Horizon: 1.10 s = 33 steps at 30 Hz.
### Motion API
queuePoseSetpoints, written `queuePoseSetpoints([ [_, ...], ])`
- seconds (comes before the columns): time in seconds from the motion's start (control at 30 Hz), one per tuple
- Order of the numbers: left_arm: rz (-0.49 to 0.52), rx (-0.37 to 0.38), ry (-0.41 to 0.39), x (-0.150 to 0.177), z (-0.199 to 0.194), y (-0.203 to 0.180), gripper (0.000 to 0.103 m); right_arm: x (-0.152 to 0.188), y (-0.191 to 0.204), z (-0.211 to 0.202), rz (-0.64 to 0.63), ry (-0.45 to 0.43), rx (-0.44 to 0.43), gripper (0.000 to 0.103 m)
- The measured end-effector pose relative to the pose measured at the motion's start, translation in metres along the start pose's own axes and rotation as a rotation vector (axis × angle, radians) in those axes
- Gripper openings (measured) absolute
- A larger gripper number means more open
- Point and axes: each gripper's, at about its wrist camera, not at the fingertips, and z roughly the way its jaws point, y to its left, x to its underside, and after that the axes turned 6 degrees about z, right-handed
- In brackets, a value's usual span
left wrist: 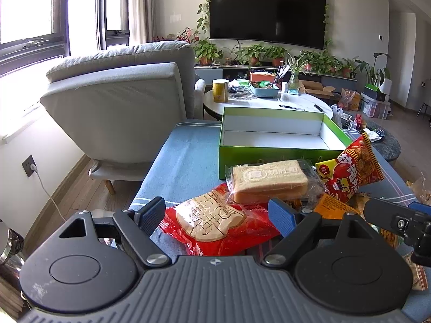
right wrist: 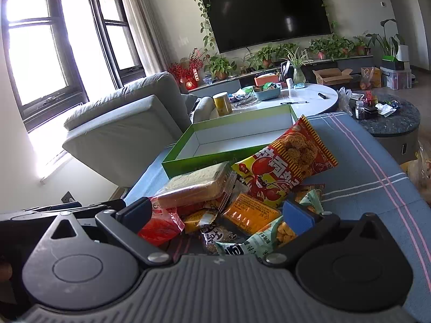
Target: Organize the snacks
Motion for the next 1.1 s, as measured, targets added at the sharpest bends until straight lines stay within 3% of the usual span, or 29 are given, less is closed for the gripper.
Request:
queuePoseSetpoints([
  [0.47,0.025,-0.085,-0.041,0.0004,-0.0045,-0.0022,0.082,-0.0009,-0.0007,-0.0008,0.006,-0.005,0.005,0.081],
  [1.1,0.033,-0.048,0.007,0.0014,-0.0039,-0.004,0.084,-0.0032,-0.0005,-0.0034,0.011,-0.014,-0.008,0.081],
])
